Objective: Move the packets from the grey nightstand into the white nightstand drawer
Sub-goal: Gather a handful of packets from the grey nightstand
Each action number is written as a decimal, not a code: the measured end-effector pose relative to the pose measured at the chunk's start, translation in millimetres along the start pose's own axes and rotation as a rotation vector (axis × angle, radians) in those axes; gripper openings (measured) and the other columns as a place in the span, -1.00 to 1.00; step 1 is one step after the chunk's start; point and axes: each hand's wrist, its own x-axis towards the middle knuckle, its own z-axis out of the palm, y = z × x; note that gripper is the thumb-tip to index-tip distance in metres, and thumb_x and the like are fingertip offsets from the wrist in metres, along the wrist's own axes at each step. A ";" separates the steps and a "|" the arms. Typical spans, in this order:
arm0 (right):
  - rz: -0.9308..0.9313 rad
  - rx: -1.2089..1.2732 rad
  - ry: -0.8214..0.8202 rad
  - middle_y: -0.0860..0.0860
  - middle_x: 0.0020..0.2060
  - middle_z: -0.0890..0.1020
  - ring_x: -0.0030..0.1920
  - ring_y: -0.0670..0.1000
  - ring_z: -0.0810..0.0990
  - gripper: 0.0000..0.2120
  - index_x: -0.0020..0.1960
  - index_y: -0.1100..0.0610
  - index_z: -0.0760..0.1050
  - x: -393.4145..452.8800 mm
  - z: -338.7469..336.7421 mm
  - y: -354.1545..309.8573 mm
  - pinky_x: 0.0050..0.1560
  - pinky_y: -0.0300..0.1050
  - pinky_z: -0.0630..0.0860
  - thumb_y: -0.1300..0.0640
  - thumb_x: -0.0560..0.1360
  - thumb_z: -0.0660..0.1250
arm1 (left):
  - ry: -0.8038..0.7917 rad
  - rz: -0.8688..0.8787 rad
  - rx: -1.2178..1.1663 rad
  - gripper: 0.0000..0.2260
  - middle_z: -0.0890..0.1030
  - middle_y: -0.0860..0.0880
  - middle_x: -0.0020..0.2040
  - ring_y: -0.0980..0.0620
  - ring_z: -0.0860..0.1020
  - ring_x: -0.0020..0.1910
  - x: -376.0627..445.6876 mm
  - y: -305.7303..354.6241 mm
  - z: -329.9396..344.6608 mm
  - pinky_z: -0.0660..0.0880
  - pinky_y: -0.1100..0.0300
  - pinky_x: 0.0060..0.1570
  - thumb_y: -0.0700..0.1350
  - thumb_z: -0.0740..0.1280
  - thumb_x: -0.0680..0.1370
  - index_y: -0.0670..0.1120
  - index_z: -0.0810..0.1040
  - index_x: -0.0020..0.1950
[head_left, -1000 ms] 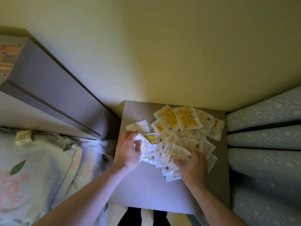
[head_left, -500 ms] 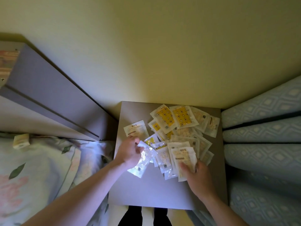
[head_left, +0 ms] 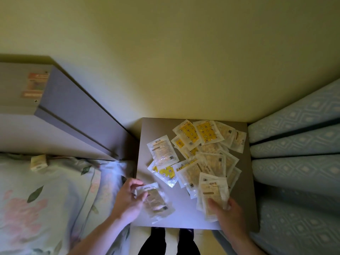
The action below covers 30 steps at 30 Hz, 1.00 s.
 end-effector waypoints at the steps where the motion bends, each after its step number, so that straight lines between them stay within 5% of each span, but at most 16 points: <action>1: 0.010 0.004 0.003 -0.02 -0.10 0.72 -0.11 -0.05 0.68 -0.80 0.05 0.10 0.64 -1.6 0.1 2.3 -0.43 -0.41 0.51 0.28 0.47 0.54 | -0.022 -0.029 0.003 -0.67 0.63 0.01 -0.07 0.19 0.49 -0.31 -1.0 -3.3 -1.4 0.43 0.48 -0.27 -0.38 0.53 0.45 -0.15 0.56 0.14; 3: 0.022 -0.008 -0.002 -0.01 -0.10 0.73 -0.11 -0.03 0.69 -0.80 0.05 0.10 0.65 -4.3 1.6 5.7 -0.41 -0.36 0.54 0.27 0.47 0.54 | -0.061 -0.092 0.014 -0.51 0.64 -0.06 0.13 0.08 0.51 -0.17 -1.6 -9.8 -1.9 0.46 0.49 -0.22 -0.35 0.55 0.44 -0.12 0.53 0.31; 5: 0.033 -0.021 -0.027 -0.02 -0.11 0.73 -0.10 -0.01 0.69 -0.81 0.04 0.10 0.66 -6.5 2.7 8.7 -0.28 -0.23 0.57 0.26 0.46 0.55 | -0.074 -0.121 0.076 -0.44 0.64 -0.04 0.12 0.07 0.57 -0.11 -3.4 -12.1 -2.2 0.45 0.52 -0.26 -0.30 0.56 0.44 -0.11 0.49 0.40; 8: 0.039 -0.056 -0.043 -0.07 -0.14 0.72 -0.10 -0.02 0.69 -0.87 -0.01 0.04 0.65 -22.0 2.5 2.9 -0.06 -0.02 0.60 0.21 0.48 0.53 | -0.060 -0.168 0.109 -0.56 0.65 0.02 -0.02 0.18 0.56 -0.21 -15.9 -3.4 -8.2 0.41 0.55 -0.37 -0.30 0.51 0.47 -0.09 0.57 0.32; 11: 0.006 -0.085 -0.044 -0.14 -0.15 0.74 -0.07 -0.03 0.71 -0.91 -0.02 -0.03 0.66 -53.7 -1.2 -15.6 0.06 0.08 0.64 0.13 0.51 0.49 | -0.059 -0.090 0.196 -0.65 0.69 -0.02 0.09 0.08 0.59 -0.11 -39.3 11.7 -22.7 0.38 0.53 -0.25 -0.17 0.53 0.48 -0.06 0.63 0.25; 14: -0.036 -0.136 -0.066 -0.13 -0.14 0.76 -0.06 -0.02 0.74 -0.90 -0.01 -0.04 0.70 -93.5 -11.3 -36.1 0.09 0.15 0.66 0.09 0.48 0.50 | -0.055 -0.028 0.217 -0.69 0.62 0.06 0.00 0.08 0.58 -0.10 -76.6 35.6 -41.1 0.43 0.35 -0.11 -0.08 0.50 0.52 -0.02 0.61 0.25; 18: -0.089 -0.188 -0.079 -0.12 -0.20 0.76 -0.11 -0.02 0.75 -0.92 -0.07 -0.02 0.71 -147.8 -31.2 -62.9 0.05 0.11 0.67 0.13 0.45 0.52 | -0.017 0.039 0.127 -0.74 0.61 0.05 -0.12 0.10 0.57 -0.19 -130.0 62.5 -70.6 0.42 0.31 -0.18 -0.10 0.47 0.54 -0.01 0.58 0.21; 22: -0.133 -0.217 -0.166 -0.07 -0.12 0.78 -0.05 -0.01 0.76 -0.81 0.03 0.03 0.72 -190.5 -52.3 -77.9 0.14 0.16 0.66 0.18 0.44 0.56 | 0.000 0.100 0.098 -0.91 0.51 0.07 -0.39 0.13 0.42 -0.43 -185.8 73.8 -95.7 0.44 0.11 -0.27 -0.17 0.45 0.49 -0.03 0.55 -0.14; 25: -0.227 -0.256 -0.197 -0.06 -0.16 0.78 -0.07 0.00 0.76 -0.84 -0.02 0.02 0.72 -207.8 -63.3 -82.7 0.11 0.16 0.66 0.18 0.43 0.58 | 0.059 0.146 0.046 -0.83 0.50 0.01 -0.38 0.14 0.37 -0.45 -229.3 81.6 -105.1 0.36 0.27 -0.35 -0.20 0.47 0.48 -0.03 0.50 -0.22; 30: -0.415 -0.364 -0.321 -0.14 -0.16 0.76 -0.06 -0.05 0.74 -0.82 -0.01 -0.02 0.69 -230.2 -74.0 -83.1 0.02 0.03 0.67 0.12 0.42 0.59 | 0.200 0.148 -0.065 -0.78 0.57 0.14 -0.34 0.13 0.43 -0.40 -304.8 69.7 -101.9 0.38 0.28 -0.31 -0.22 0.48 0.50 0.06 0.54 -0.22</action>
